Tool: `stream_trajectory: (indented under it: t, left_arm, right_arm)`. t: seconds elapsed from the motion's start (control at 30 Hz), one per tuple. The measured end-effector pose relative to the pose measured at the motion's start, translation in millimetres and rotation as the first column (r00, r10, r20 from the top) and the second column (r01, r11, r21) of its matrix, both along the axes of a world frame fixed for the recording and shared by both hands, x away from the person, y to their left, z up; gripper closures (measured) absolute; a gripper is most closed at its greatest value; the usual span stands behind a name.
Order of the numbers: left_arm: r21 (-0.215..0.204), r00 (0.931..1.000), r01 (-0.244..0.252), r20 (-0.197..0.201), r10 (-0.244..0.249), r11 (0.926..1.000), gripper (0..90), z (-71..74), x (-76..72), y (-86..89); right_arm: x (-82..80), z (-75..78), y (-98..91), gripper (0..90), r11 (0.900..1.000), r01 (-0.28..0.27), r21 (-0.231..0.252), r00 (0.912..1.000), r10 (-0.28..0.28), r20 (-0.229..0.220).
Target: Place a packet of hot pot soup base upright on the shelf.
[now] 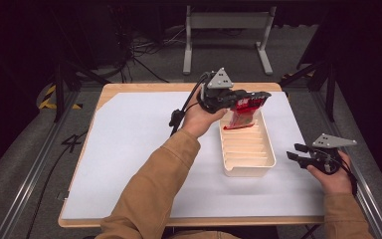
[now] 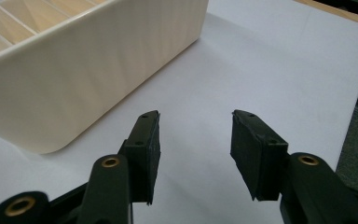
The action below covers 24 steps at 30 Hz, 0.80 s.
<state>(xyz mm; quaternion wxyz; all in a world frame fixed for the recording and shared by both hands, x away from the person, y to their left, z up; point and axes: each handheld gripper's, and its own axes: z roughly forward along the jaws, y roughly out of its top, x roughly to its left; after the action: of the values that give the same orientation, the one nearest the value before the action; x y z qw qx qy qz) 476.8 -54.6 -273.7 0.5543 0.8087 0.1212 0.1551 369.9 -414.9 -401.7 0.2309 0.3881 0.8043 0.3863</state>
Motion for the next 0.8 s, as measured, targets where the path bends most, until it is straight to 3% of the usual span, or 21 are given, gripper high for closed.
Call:
stream_trajectory:
  t: [0.23,0.5,0.8]
  left_arm:
    - [0.003,0.9999,0.008,0.007,-0.008,1.0000,90.0,-3.2,1.3,-8.8]
    - [0.029,1.0000,0.008,-0.004,-0.008,0.9995,90.0,-9.9,6.1,-15.6]
    - [0.054,1.0000,-0.001,0.009,0.000,0.9985,89.9,-18.0,9.6,-19.3]
  right_arm:
    - [-0.4,0.5,-0.6,52.3,1.0000,0.000,0.002,1.0000,0.000,0.002]
    - [-1.0,0.9,-1.5,52.0,1.0000,0.000,0.005,1.0000,-0.001,0.005]
    - [-0.9,0.1,0.0,51.8,1.0000,-0.003,0.002,1.0000,0.003,-0.002]
